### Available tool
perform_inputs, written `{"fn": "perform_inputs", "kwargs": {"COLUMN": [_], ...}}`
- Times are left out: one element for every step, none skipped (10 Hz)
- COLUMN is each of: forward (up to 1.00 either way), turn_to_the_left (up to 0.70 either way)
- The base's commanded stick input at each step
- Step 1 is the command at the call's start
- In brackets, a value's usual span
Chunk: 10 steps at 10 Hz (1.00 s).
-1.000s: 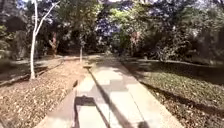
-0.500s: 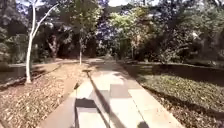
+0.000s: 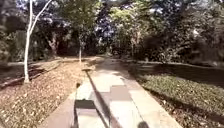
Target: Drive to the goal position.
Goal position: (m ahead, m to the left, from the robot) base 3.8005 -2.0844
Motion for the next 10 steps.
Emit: {"fn": "perform_inputs", "kwargs": {"forward": [0.5, 0.5, 0.5, 0.5, 0.5, 0.5, 0.5, 0.5, 0.5, 0.5], "turn_to_the_left": [0.0, 0.0, 0.0, 0.0, 0.0, 0.0, 0.0, 0.0, 0.0, 0.0]}}
